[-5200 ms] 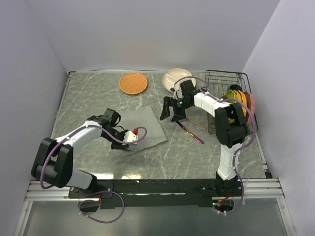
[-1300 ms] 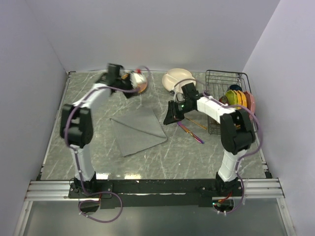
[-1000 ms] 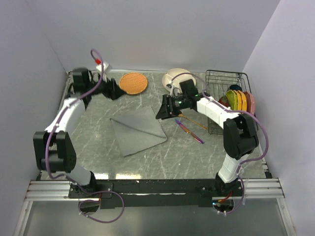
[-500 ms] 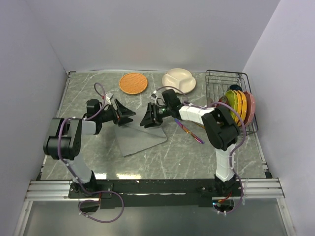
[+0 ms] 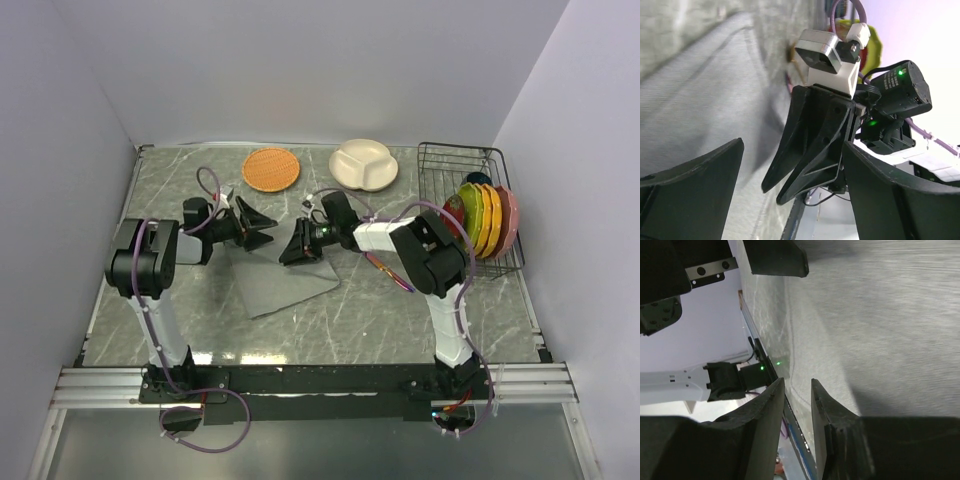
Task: Fold the napkin into a case and place the utensils inside
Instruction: Smooth out the upper triangle-folded napkin at the center of the board.
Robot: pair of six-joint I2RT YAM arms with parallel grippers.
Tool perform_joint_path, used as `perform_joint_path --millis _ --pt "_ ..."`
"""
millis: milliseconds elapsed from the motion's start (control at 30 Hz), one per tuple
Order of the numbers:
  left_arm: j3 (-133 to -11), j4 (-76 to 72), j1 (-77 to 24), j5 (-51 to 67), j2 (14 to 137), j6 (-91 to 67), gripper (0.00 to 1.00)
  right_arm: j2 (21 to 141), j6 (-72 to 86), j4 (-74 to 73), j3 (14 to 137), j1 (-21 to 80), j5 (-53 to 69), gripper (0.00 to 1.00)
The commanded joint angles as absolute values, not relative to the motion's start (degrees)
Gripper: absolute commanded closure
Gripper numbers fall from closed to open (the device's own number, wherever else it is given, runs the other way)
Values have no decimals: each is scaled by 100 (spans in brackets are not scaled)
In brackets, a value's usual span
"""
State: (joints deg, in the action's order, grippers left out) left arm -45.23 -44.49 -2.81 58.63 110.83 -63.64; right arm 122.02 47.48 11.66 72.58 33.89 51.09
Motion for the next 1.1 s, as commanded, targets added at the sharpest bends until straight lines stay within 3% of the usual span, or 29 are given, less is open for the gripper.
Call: perform_joint_path --millis 0,367,1067 --pt "-4684 -4403 -202 5888 11573 -6056 15 12392 5150 1757 6997 3235 5098 66" --pt "-5238 -4483 -18 6196 12568 -5951 16 12446 5037 1600 6399 2945 5001 72" --pt "-5133 -3990 202 6144 12568 -5502 15 11584 3858 -27 5713 2716 4948 72"
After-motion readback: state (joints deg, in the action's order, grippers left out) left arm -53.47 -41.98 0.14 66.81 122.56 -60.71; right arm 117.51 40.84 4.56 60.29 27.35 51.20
